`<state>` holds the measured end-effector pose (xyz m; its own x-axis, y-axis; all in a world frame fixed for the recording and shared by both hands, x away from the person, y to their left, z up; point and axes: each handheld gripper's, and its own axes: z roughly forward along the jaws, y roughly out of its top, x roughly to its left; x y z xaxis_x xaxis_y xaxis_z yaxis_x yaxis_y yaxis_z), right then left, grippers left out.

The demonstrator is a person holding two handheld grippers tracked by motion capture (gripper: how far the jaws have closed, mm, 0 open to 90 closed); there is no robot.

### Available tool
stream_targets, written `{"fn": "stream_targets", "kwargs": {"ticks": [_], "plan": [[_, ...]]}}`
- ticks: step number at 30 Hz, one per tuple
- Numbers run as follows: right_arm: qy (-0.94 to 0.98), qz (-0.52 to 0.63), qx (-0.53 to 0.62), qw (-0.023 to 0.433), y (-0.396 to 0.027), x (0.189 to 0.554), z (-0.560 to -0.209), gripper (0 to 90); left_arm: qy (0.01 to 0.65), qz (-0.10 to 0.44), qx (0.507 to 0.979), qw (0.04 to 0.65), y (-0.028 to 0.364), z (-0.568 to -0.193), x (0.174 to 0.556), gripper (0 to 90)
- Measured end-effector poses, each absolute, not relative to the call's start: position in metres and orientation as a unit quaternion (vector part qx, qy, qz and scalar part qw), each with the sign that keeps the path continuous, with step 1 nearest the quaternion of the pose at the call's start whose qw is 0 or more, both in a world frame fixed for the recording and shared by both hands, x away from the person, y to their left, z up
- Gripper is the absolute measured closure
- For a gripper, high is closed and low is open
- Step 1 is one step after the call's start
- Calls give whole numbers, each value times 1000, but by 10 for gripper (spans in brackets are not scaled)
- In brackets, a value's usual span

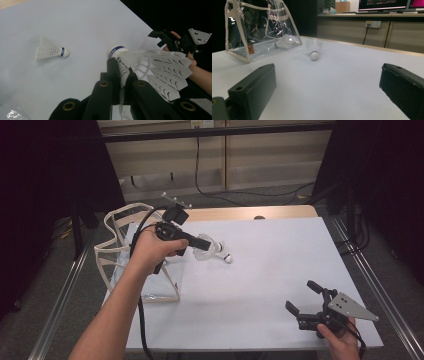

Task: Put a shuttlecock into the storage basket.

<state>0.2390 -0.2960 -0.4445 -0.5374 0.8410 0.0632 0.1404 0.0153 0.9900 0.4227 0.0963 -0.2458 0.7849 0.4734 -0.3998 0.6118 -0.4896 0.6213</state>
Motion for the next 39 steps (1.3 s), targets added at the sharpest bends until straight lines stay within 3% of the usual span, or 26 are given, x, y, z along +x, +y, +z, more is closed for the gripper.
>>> {"fn": "stream_targets", "kwargs": {"ticks": [39], "plan": [[648,591,378,296,-297,238,-444,6,346,-52,850,393,128,-224,435,896]]}}
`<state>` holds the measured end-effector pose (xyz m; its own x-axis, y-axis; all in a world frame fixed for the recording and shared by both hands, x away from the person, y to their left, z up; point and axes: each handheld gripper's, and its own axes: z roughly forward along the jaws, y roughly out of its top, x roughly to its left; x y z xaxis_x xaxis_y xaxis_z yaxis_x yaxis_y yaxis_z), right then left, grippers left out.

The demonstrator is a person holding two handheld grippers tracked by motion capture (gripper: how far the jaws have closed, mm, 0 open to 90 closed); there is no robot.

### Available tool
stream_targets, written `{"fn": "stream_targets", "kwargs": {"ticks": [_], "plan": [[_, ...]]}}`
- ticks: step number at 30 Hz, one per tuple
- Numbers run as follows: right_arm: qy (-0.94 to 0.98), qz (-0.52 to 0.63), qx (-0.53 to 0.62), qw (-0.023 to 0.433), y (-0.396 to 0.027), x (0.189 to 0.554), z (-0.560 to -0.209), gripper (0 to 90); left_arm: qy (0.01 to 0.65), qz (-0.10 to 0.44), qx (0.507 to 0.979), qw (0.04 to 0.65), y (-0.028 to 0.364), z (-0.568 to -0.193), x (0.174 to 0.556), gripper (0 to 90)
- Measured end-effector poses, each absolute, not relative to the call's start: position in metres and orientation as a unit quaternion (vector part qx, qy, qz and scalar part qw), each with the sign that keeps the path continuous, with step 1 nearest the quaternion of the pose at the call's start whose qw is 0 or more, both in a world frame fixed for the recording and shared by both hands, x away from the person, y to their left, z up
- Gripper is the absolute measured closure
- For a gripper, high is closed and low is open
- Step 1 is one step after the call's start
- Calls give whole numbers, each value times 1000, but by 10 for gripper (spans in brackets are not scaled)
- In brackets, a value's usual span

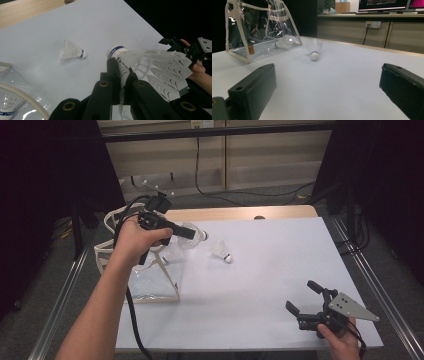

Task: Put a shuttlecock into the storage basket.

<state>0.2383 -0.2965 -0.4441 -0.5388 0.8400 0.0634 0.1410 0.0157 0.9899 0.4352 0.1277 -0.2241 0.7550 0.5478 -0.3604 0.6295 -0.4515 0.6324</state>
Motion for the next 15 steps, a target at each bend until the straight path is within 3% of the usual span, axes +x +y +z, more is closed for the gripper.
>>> {"fn": "stream_targets", "kwargs": {"ticks": [15], "plan": [[648,592,377,297,-297,238,-444,6,353,-44,846,397,138,-219,438,895]]}}
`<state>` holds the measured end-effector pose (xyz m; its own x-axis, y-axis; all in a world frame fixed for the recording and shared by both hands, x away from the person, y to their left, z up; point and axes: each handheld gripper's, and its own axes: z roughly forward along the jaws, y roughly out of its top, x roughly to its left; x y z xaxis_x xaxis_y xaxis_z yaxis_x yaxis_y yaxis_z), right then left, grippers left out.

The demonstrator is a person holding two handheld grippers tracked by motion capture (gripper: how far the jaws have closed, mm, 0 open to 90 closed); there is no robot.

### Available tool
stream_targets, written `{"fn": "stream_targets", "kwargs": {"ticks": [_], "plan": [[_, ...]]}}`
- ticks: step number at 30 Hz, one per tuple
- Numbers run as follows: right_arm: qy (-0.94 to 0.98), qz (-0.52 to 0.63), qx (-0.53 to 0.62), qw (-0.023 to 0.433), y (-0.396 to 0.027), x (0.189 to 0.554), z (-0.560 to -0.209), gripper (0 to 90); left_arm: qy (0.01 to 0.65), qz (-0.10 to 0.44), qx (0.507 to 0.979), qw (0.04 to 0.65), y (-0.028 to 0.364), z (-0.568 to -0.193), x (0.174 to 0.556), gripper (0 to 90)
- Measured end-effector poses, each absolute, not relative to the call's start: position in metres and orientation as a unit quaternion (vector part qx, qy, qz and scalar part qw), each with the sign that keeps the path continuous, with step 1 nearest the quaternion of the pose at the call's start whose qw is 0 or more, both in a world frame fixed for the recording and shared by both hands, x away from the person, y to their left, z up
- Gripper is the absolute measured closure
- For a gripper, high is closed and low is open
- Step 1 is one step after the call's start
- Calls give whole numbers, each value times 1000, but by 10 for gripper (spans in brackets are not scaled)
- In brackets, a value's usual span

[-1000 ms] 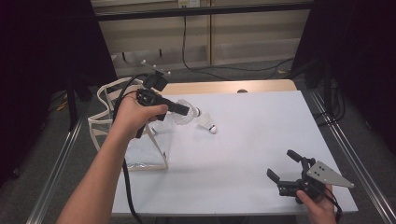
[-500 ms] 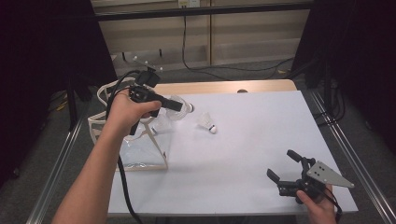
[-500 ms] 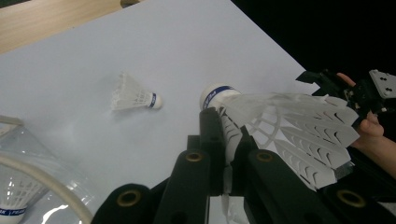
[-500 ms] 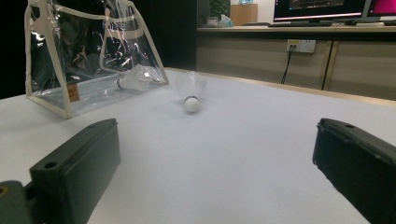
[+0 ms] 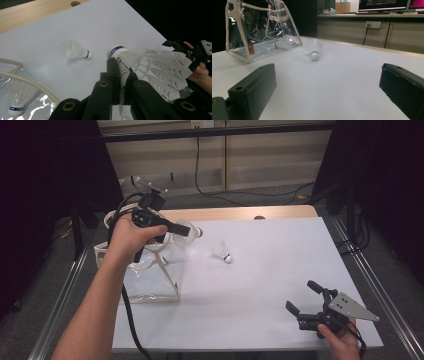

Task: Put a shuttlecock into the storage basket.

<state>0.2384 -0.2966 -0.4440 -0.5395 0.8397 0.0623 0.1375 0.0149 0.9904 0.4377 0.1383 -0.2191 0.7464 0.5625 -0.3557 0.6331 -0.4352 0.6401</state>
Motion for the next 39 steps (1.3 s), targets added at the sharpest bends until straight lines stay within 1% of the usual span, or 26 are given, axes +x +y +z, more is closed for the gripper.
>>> {"fn": "stream_targets", "kwargs": {"ticks": [39], "plan": [[648,591,377,297,-297,238,-444,7,381,-20,836,393,165,-204,448,895]]}}
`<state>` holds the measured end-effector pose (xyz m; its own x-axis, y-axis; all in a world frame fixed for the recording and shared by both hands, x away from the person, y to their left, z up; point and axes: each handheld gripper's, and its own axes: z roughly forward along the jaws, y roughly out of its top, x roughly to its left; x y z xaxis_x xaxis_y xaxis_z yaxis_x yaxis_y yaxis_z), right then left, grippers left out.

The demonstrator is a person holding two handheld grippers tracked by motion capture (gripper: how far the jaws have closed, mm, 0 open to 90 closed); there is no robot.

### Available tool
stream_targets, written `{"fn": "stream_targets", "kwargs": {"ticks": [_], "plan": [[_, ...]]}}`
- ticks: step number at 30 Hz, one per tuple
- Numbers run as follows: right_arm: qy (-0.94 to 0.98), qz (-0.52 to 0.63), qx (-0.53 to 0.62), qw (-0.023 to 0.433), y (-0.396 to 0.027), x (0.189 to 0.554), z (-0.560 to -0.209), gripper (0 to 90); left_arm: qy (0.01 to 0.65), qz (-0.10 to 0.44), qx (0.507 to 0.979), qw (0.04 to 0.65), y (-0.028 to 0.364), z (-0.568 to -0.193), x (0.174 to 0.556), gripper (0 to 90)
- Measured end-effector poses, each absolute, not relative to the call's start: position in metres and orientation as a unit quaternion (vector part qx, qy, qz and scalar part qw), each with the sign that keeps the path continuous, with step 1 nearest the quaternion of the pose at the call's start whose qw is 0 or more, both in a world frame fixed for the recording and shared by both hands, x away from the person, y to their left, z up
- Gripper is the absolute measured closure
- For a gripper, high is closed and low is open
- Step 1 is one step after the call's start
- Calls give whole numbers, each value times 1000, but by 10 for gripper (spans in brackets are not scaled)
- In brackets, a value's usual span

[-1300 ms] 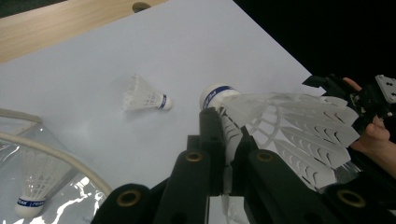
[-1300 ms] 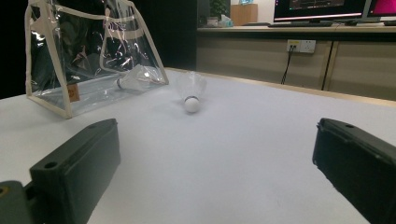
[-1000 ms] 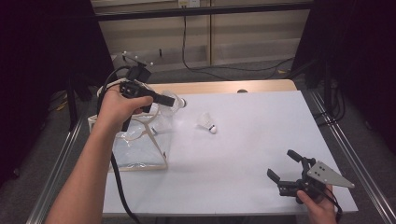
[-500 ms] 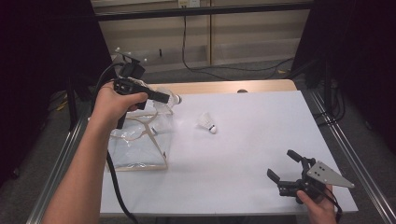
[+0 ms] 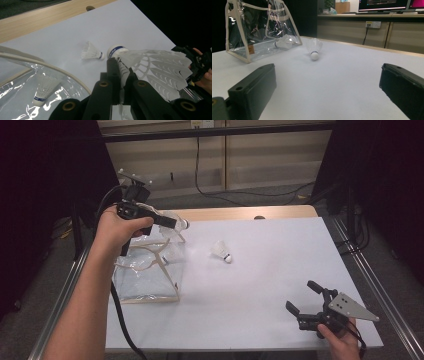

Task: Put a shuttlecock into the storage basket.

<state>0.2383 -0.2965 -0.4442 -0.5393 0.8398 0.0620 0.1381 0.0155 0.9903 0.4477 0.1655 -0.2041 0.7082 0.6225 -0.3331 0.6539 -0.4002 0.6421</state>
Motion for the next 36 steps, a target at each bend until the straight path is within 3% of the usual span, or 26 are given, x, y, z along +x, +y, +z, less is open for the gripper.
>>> {"fn": "stream_targets", "kwargs": {"ticks": [36], "plan": [[648,592,376,297,-296,238,-444,6,402,7,826,395,188,-200,456,893]]}}
